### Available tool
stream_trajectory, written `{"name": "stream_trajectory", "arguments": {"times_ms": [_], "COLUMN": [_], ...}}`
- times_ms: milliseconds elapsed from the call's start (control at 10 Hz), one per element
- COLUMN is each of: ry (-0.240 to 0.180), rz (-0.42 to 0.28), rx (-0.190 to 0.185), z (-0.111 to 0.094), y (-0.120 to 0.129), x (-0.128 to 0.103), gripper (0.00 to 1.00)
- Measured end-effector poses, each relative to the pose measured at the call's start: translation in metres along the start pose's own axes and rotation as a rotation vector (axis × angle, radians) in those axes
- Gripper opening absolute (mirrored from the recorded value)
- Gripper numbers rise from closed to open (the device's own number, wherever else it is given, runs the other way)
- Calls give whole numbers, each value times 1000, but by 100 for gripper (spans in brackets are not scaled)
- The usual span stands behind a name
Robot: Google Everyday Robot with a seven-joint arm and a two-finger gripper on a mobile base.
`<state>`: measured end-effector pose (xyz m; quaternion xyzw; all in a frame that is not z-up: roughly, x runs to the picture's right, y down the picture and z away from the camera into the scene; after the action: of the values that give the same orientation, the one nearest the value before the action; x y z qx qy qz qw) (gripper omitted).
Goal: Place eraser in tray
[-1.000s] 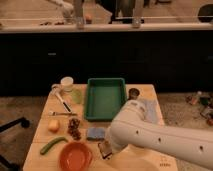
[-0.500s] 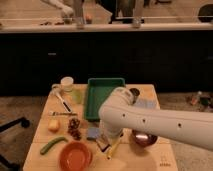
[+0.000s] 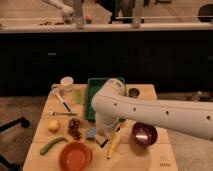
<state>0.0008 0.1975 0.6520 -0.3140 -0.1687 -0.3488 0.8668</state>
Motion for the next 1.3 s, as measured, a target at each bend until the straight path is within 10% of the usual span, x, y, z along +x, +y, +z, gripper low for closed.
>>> {"name": "stream_trajectory", "arguments": {"times_ms": [1300], "ry": [13], "rz": [-86], "rx": [-16], "z": [0], "y": [-34], "x": [11], "gripper": [0]}}
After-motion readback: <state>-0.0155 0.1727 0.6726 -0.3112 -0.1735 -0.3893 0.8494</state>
